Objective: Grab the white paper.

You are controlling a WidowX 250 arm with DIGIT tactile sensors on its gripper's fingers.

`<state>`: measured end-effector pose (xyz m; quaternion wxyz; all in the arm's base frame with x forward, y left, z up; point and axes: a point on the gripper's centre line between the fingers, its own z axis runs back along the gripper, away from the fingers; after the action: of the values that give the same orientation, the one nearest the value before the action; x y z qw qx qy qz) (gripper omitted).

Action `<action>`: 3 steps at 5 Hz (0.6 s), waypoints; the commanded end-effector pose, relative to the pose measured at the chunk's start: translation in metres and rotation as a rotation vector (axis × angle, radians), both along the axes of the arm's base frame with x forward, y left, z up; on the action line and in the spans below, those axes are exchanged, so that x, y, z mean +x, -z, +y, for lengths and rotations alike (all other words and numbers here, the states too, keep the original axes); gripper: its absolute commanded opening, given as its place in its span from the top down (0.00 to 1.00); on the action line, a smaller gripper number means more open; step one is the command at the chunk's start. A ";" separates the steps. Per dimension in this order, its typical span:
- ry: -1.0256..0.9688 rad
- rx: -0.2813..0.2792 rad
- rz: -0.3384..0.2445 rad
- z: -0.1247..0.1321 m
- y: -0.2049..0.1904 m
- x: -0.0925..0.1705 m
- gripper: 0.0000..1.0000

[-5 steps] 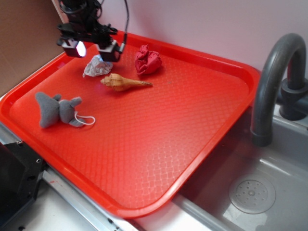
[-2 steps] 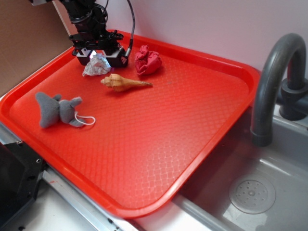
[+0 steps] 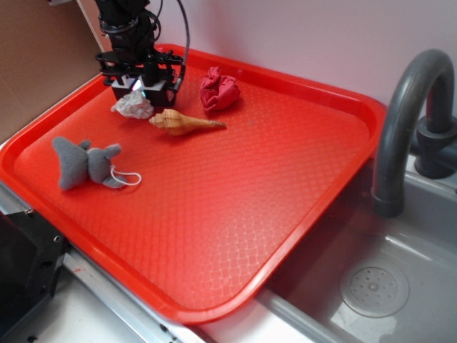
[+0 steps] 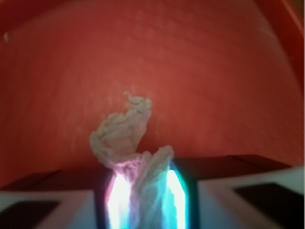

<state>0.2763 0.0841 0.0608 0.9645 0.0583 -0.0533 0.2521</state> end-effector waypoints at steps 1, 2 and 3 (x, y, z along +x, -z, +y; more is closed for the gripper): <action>0.088 -0.002 -0.151 -0.047 -0.121 -0.001 1.00; 0.234 -0.068 -0.191 -0.092 -0.160 -0.024 1.00; 0.287 -0.134 -0.232 -0.115 -0.181 -0.042 1.00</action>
<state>0.2380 -0.0334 0.2190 0.9855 -0.0305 -0.1130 0.1231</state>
